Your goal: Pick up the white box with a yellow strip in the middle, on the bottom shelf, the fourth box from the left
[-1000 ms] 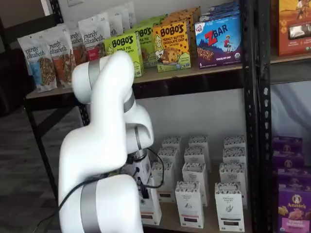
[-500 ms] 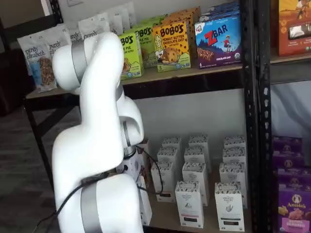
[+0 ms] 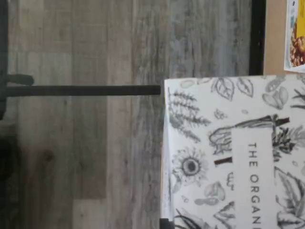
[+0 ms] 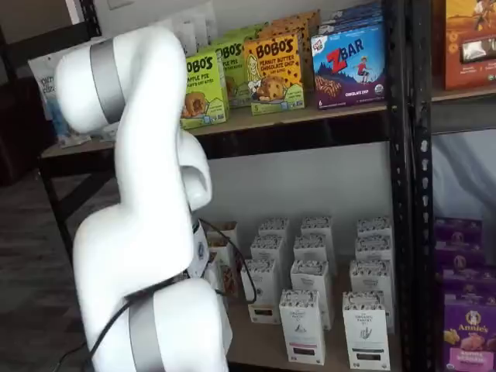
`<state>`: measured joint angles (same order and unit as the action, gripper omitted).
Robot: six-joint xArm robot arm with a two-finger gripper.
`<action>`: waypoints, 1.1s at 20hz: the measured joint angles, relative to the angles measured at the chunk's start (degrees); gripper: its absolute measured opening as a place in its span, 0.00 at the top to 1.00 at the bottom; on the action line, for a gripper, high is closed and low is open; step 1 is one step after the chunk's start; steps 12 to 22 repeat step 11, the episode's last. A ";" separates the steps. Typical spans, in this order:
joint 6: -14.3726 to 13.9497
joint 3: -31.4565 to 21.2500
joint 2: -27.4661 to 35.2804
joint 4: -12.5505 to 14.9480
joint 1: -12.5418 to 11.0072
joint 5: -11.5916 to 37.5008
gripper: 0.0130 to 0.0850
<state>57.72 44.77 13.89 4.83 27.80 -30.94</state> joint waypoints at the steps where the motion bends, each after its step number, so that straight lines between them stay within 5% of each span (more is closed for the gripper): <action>1: -0.58 -0.42 -1.54 0.06 0.57 -1.66 0.56; 11: -0.97 -2.42 -9.79 -2.11 2.80 -9.19 0.56; 22: -0.97 -2.42 -9.79 -2.11 2.80 -9.19 0.56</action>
